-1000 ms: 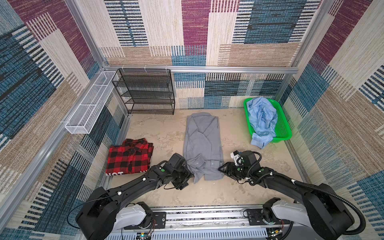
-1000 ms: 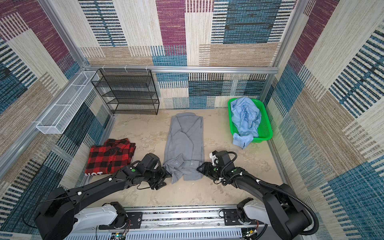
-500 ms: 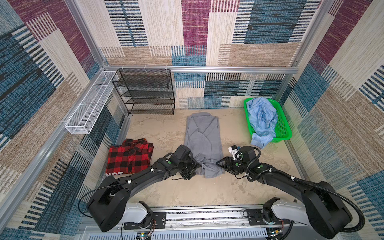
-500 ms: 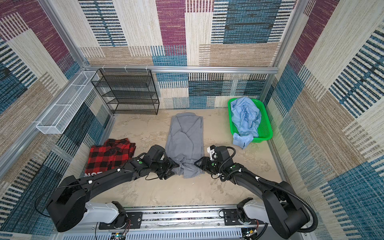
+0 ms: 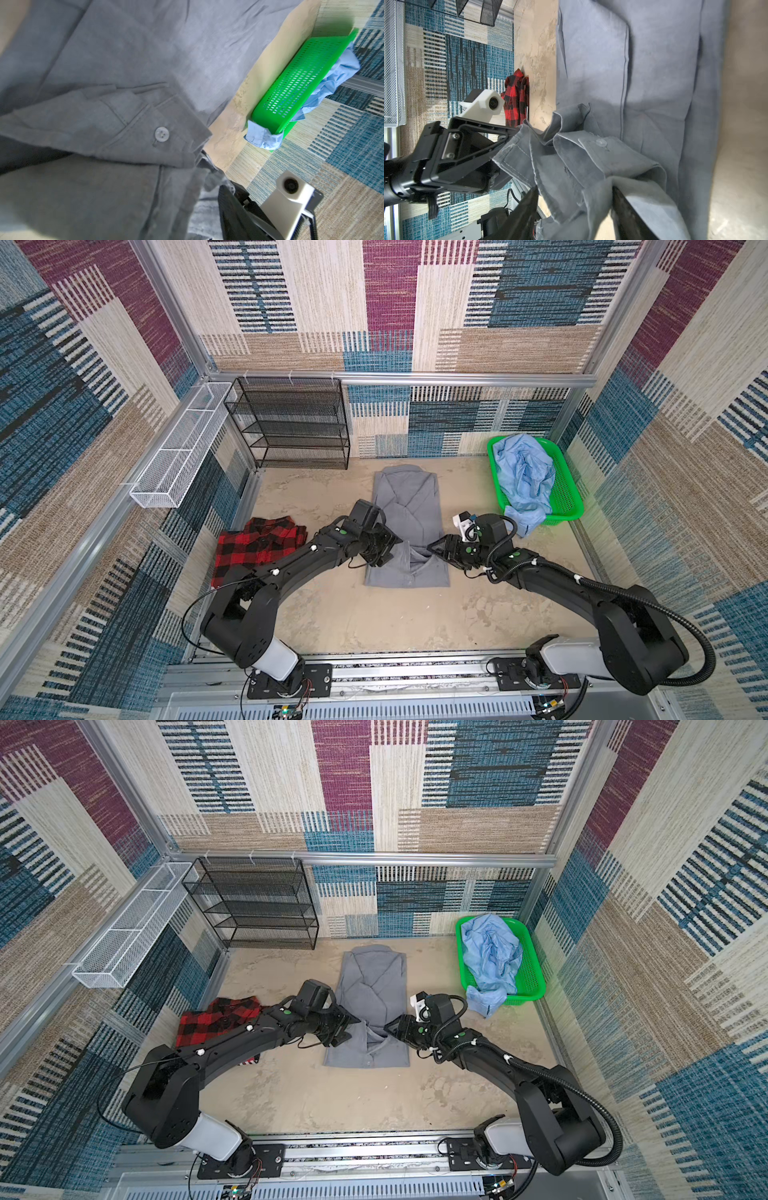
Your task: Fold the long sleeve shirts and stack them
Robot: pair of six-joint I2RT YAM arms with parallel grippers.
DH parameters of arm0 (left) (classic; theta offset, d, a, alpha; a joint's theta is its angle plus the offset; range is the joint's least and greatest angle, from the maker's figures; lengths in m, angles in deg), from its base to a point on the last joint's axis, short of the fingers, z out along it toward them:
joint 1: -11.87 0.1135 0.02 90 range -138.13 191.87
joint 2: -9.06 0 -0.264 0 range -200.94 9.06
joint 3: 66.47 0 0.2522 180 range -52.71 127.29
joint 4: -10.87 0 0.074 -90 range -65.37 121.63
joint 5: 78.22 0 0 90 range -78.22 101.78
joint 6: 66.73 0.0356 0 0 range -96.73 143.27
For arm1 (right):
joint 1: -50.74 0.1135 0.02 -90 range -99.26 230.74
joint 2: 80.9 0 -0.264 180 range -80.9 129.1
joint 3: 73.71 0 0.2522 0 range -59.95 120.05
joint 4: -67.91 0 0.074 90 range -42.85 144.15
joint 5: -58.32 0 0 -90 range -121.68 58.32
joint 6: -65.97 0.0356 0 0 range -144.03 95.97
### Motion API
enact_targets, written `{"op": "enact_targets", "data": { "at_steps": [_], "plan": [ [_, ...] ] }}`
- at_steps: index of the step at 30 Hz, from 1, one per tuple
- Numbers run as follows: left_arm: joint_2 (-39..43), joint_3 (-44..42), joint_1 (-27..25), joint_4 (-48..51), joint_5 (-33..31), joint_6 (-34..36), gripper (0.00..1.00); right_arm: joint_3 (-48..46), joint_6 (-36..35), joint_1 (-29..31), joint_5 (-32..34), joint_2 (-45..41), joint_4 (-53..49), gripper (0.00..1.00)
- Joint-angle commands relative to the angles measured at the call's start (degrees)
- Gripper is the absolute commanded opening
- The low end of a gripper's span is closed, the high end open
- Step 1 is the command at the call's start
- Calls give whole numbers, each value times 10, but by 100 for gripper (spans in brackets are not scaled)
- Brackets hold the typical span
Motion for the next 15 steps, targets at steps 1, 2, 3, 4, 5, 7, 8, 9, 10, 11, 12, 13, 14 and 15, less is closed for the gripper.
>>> {"op": "enact_targets", "data": {
  "at_steps": [1,2,3,4,5,7,8,9,10,11,12,13,14,15],
  "plan": [
    [-29,44,15,35,8,51,56,26,-18,-8,9,19,6,57],
    [-44,60,21,40,16,55,56,30,-20,-12,9,25,11,57],
    [-57,75,25,42,24,61,55,35,-23,-16,9,32,12,57],
    [-68,87,29,52,24,67,55,39,-25,-19,9,39,10,57],
    [-76,97,32,64,22,74,55,45,-28,-22,9,47,7,57],
    [-88,105,38,66,29,78,55,56,-38,-28,17,57,-9,57],
    [-91,106,40,64,34,79,55,63,-44,-28,29,59,-20,57],
    [-93,108,42,64,37,81,56,69,-51,-29,39,59,-29,57],
    [-94,113,44,64,41,85,56,71,-54,-28,46,57,-34,57],
    [-95,121,49,65,46,90,56,71,-55,-29,55,51,-37,57],
    [-98,132,51,64,49,98,56,72,-57,-28,64,45,-39,58],
    [-103,147,51,76,46,108,56,76,-62,-29,73,41,-45,58],
    [-109,167,51,95,42,118,56,82,-67,-29,84,39,-54,58],
    [-117,182,51,103,46,129,56,87,-69,-30,93,37,-64,58]
  ]
}}
